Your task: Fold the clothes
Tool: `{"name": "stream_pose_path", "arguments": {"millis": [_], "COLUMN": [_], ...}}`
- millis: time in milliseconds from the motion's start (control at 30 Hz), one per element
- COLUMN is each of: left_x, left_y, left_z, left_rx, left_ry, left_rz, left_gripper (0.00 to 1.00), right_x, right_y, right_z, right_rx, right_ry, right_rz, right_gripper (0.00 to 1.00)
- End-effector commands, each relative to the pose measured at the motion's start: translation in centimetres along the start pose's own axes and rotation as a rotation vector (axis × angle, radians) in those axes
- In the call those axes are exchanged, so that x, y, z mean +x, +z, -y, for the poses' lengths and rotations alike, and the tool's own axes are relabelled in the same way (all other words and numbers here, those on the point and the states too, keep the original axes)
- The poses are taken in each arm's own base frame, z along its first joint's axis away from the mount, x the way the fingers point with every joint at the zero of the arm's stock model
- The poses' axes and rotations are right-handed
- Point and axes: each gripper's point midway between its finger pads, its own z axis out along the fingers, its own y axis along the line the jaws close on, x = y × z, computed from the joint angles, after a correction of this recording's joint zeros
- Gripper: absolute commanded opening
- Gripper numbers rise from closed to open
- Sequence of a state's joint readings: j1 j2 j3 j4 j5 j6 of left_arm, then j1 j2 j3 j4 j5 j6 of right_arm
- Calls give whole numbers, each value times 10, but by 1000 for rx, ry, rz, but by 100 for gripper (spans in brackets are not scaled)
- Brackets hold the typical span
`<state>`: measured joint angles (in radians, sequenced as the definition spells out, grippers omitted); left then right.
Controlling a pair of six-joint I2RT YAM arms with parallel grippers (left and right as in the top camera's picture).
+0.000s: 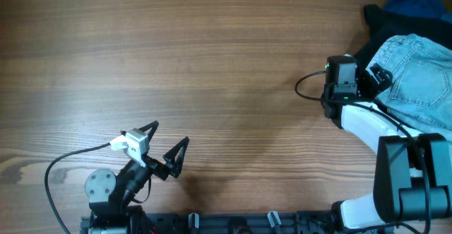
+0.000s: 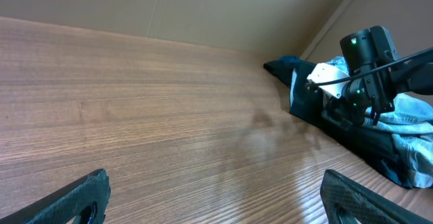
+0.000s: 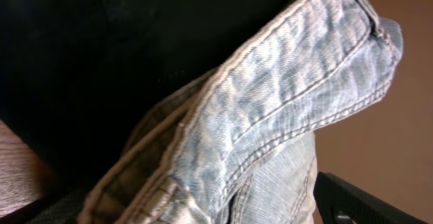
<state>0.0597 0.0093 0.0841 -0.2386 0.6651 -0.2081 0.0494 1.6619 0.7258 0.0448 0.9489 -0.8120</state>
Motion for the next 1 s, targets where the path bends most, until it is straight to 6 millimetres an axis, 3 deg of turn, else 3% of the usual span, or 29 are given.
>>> {"name": "stream_pose_path", "arguments": {"millis": [0, 433, 733, 967], "left_x": [4, 4, 4, 4], "left_y": [1, 1, 1, 1], "left_z": [2, 2, 2, 2], "left_rx": [17, 17, 17, 17], "left_ry": [-12, -12, -12, -12], "left_rz": [-9, -9, -9, -9], "left_gripper": [100, 100, 100, 100], "right_x": [-2, 5, 0, 0], "right_y": [-2, 2, 2, 2], "right_z": [-1, -3, 20, 20], "right_rx": [-28, -41, 54, 54], "right_ry": [25, 17, 36, 37], "right_rz": [24, 1, 1, -1], "right_gripper": [100, 100, 100, 100]}}
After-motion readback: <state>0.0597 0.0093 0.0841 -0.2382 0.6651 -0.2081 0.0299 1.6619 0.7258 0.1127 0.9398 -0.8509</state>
